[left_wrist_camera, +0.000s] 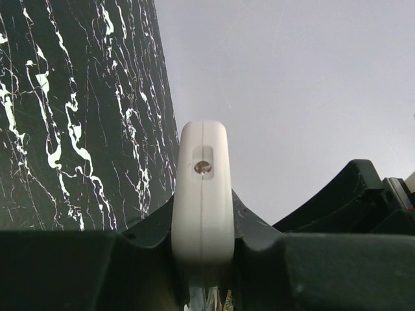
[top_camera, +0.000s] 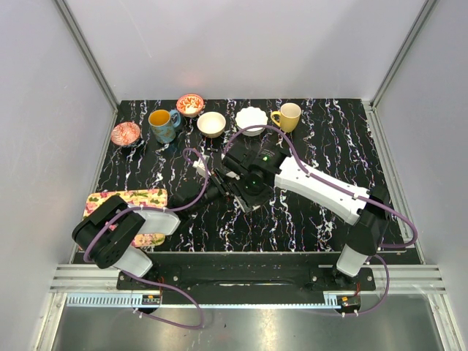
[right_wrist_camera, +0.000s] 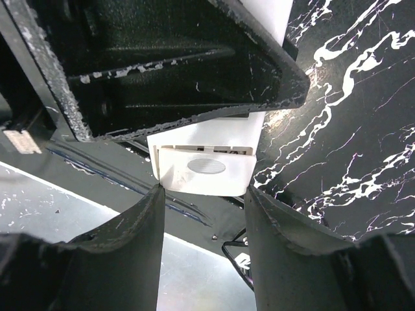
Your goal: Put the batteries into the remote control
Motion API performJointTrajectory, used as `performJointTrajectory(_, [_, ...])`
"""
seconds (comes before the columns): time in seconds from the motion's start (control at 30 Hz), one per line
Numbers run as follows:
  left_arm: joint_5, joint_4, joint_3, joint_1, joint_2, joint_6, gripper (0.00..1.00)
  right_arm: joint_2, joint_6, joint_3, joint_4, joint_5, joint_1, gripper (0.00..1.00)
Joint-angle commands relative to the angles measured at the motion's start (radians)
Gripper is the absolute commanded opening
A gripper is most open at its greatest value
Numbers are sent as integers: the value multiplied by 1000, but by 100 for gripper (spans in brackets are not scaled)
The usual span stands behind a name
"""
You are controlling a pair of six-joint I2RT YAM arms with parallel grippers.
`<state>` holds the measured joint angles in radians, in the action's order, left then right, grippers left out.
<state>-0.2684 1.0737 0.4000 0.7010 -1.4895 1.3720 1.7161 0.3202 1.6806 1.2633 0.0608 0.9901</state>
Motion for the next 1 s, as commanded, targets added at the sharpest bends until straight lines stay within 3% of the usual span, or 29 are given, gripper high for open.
performJointTrajectory(0.0, [1, 169, 16, 22, 20, 48, 0, -19, 11, -4, -68, 14, 10, 0])
performJointTrajectory(0.3, [-20, 284, 0, 37, -17, 85, 0, -24, 6, 5, -65, 17, 10, 0])
performJointTrajectory(0.97, [-28, 282, 5, 38, -20, 75, 0, -10, -4, 59, -7, -16, 22, 0])
